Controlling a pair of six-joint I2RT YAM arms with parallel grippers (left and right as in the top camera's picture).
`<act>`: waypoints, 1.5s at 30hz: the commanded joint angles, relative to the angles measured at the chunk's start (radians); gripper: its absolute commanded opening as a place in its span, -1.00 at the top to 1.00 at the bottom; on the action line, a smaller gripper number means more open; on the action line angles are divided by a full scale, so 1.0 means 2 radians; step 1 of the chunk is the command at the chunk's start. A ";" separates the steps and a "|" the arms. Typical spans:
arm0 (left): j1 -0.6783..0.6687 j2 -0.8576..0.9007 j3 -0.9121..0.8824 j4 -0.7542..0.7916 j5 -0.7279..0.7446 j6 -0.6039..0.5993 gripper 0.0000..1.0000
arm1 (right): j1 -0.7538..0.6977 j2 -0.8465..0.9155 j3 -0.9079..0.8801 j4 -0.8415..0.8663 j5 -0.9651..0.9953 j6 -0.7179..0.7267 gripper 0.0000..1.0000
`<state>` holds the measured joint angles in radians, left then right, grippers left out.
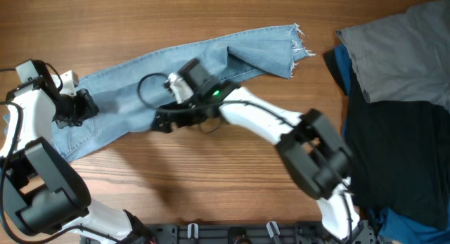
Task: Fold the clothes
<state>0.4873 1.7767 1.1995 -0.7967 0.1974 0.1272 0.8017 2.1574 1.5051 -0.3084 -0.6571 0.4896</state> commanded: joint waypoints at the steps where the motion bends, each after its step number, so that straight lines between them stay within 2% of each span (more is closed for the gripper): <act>1: 0.007 0.002 -0.005 0.021 -0.055 -0.046 0.92 | 0.026 0.060 -0.005 0.053 0.000 0.089 -0.86; 4: 0.011 0.002 -0.005 0.023 -0.055 -0.046 0.92 | 0.038 0.086 -0.005 0.126 0.001 0.109 -0.76; 5: 0.011 0.002 -0.005 0.023 -0.055 -0.046 0.92 | 0.038 0.087 -0.005 0.166 0.009 0.110 -0.62; 6: 0.011 0.002 -0.005 0.022 -0.055 -0.046 0.92 | 0.038 0.088 -0.005 0.199 0.023 0.110 -0.36; 8: 0.011 0.002 -0.005 0.023 -0.055 -0.046 0.92 | 0.037 0.087 -0.005 0.274 0.033 0.114 0.65; 9: 0.011 0.002 -0.005 0.023 -0.055 -0.046 0.92 | 0.035 0.085 -0.002 0.284 0.017 0.123 0.85; 10: 0.011 0.002 -0.005 0.023 -0.057 -0.046 0.92 | 0.030 0.082 0.005 0.284 -0.013 0.134 0.91; 13: 0.011 0.002 -0.005 0.023 -0.077 -0.045 0.92 | 0.011 0.039 0.020 0.264 -0.141 0.216 0.91; 15: 0.011 0.002 -0.005 0.024 -0.083 -0.045 0.92 | 0.007 0.016 0.020 0.265 -0.153 0.213 0.91; 16: 0.011 0.002 -0.005 0.024 -0.083 -0.045 0.92 | 0.007 0.012 0.020 0.249 -0.153 0.215 0.83; 17: 0.011 0.002 -0.005 0.020 -0.083 -0.045 0.59 | 0.007 0.012 0.020 0.208 -0.143 0.203 0.08; 18: 0.011 0.002 -0.005 0.018 -0.083 -0.045 0.27 | 0.006 0.013 0.020 0.146 -0.102 0.184 0.08; 19: 0.011 0.002 -0.005 0.018 -0.083 -0.045 0.19 | 0.006 0.013 0.020 0.108 -0.063 0.169 0.07; 20: 0.011 0.002 -0.005 0.019 -0.083 -0.045 0.16 | 0.006 0.014 0.020 0.047 0.021 0.169 0.19; 21: 0.011 0.002 -0.005 0.021 -0.083 -0.045 0.14 | 0.006 0.016 0.020 0.023 0.079 0.197 0.15; 22: 0.011 0.002 -0.005 0.021 -0.083 -0.045 0.15 | 0.006 0.020 0.020 0.024 0.101 0.221 -0.06; 24: 0.011 0.002 -0.005 0.020 -0.083 -0.045 0.14 | 0.010 0.044 0.020 0.046 0.114 0.289 -0.07; 27: 0.011 0.002 -0.005 0.019 -0.083 -0.045 0.13 | 0.014 0.080 0.020 0.114 0.103 0.309 -0.11; 28: 0.011 0.002 -0.005 0.019 -0.083 -0.045 0.13 | 0.017 0.090 0.020 0.131 0.099 0.321 -0.18; 30: 0.011 0.002 -0.005 0.019 -0.083 -0.045 0.12 | 0.029 0.104 0.020 0.138 0.097 0.331 -0.54; 31: 0.011 0.002 -0.005 0.019 -0.083 -0.045 0.12 | 0.034 0.109 0.020 0.146 0.097 0.330 -0.60; 33: 0.011 0.002 -0.005 0.019 -0.083 -0.045 0.12 | 0.045 0.114 0.020 0.163 0.087 0.312 -0.61; 34: 0.011 0.002 -0.005 0.019 -0.083 -0.045 0.12 | 0.047 0.114 0.020 0.152 0.062 0.294 -0.56; 35: 0.011 0.002 -0.005 0.019 -0.083 -0.045 0.11 | 0.047 0.114 0.020 0.124 0.054 0.293 -0.38; 37: 0.011 0.002 -0.005 0.019 -0.083 -0.045 0.11 | 0.046 0.114 0.020 0.103 0.058 0.289 -0.37; 39: 0.011 0.002 -0.005 0.019 -0.083 -0.045 0.09 | 0.034 0.109 0.020 0.105 0.023 0.245 -0.36; 40: 0.011 0.002 -0.005 0.019 -0.083 -0.045 0.07 | 0.027 0.104 0.020 0.104 0.002 0.227 -0.22; 43: 0.011 0.002 -0.005 0.022 -0.083 -0.045 0.05 | 0.022 0.091 0.020 0.067 -0.008 0.234 -0.11; 45: 0.011 0.002 -0.005 0.022 -0.083 -0.045 0.05 | 0.035 0.096 0.020 0.047 0.023 0.260 -0.13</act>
<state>0.5053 1.7767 1.1957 -0.7574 0.0452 0.0391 0.8452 2.3203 1.5631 -0.1734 -0.6617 0.9764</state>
